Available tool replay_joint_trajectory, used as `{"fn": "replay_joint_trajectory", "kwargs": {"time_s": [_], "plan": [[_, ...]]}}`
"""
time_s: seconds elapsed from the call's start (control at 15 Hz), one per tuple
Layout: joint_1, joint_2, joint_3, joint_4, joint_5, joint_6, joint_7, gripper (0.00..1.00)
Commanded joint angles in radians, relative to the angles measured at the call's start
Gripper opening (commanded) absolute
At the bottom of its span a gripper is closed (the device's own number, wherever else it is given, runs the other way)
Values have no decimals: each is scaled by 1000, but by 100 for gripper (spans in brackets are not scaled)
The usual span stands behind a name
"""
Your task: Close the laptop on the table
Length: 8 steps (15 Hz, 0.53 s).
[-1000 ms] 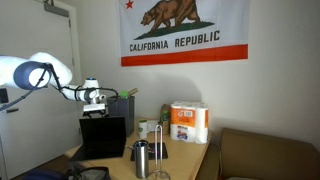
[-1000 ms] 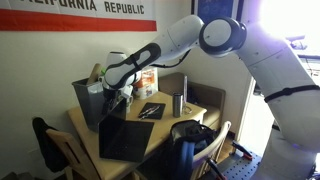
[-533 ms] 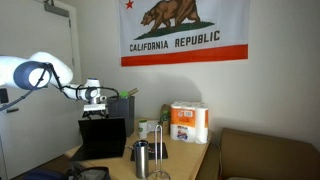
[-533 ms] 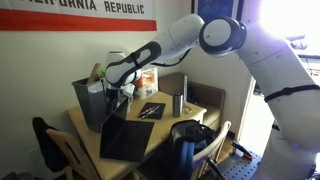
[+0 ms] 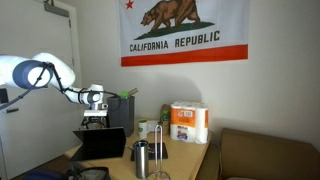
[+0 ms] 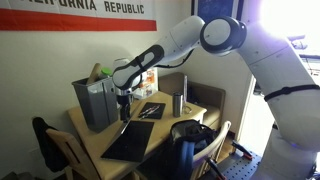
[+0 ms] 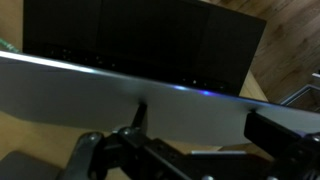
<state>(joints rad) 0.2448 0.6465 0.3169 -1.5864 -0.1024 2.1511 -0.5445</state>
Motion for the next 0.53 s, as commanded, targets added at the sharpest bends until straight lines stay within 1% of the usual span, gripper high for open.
{"fn": "replay_joint_trajectory", "kwargs": {"time_s": [0.0, 0.2, 0.47], "plan": [[-42, -37, 5, -148, 34, 10, -21, 100], [-64, -35, 7, -231, 44, 54, -18, 100], [-77, -31, 13, -311, 47, 132, -9, 100]]}}
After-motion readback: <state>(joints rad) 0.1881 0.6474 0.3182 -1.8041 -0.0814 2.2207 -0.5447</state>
